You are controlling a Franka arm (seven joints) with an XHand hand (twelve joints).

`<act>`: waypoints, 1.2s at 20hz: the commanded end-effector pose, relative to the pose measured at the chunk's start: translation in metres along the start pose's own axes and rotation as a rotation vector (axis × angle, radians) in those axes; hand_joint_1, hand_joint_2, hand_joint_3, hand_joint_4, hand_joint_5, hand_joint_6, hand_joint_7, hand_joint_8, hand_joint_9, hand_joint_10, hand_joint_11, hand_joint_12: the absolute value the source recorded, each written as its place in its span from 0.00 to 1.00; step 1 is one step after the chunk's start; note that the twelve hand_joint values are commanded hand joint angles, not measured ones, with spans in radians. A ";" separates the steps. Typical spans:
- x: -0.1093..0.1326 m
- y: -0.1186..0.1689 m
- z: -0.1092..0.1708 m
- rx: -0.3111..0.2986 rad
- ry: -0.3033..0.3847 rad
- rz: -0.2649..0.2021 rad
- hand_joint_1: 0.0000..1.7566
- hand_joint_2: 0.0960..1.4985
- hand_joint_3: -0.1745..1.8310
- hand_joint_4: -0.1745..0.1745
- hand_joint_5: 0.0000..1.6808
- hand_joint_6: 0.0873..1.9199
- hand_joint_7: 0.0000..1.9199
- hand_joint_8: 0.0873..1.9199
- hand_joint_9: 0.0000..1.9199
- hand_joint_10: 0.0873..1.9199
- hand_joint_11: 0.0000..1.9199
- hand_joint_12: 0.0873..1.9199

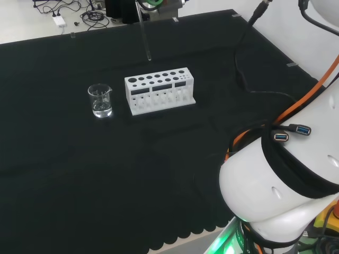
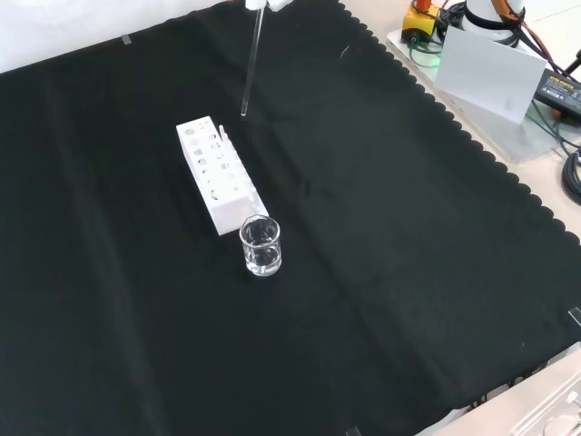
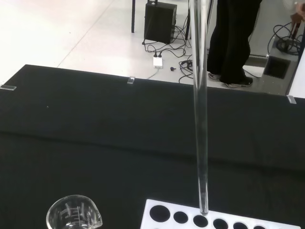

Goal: Stir in the beaker to the left of the white test tube rack with the glass rod.

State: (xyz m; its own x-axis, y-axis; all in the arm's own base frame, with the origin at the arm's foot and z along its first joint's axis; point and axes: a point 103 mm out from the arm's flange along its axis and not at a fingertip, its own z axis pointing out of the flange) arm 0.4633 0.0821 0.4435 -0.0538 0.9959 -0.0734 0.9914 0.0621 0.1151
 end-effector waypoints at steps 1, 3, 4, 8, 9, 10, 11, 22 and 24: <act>0.003 -0.001 -0.001 0.000 -0.005 -0.007 0.75 0.70 0.03 0.00 0.74 0.10 0.63 0.47 0.85 0.37 0.85 0.29; 0.003 -0.002 -0.002 0.001 0.000 -0.009 0.75 0.70 0.03 0.00 0.74 0.10 0.63 0.47 0.85 0.37 0.85 0.29; 0.004 -0.003 -0.001 -0.001 0.002 -0.009 0.75 0.70 0.03 0.00 0.74 0.10 0.63 0.47 0.85 0.37 0.85 0.29; 0.006 -0.006 0.002 -0.006 0.010 -0.007 0.75 0.70 0.03 0.00 0.74 0.10 0.63 0.47 0.85 0.36 0.85 0.29; 0.007 -0.007 0.003 -0.005 0.011 -0.009 0.75 0.70 0.03 0.00 0.74 0.10 0.63 0.47 0.85 0.36 0.85 0.29; 0.008 -0.007 0.003 -0.005 0.014 -0.010 0.75 0.70 0.03 0.00 0.74 0.09 0.63 0.47 0.85 0.36 0.85 0.29; 0.010 -0.007 0.003 -0.006 0.014 -0.014 0.75 0.70 0.03 0.00 0.74 0.09 0.63 0.46 0.85 0.36 0.85 0.29; 0.044 -0.002 0.011 -0.020 0.055 -0.103 0.75 0.70 0.03 0.00 0.75 0.09 0.63 0.46 0.85 0.36 0.85 0.28; 0.050 0.003 0.014 -0.015 0.055 -0.120 0.75 0.70 0.03 0.00 0.75 0.09 0.63 0.46 0.85 0.36 0.85 0.28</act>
State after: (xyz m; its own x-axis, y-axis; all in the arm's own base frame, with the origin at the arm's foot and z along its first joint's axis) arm 0.4580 0.1173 0.4321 -0.1415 0.9893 -0.0363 0.9811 0.1450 0.1282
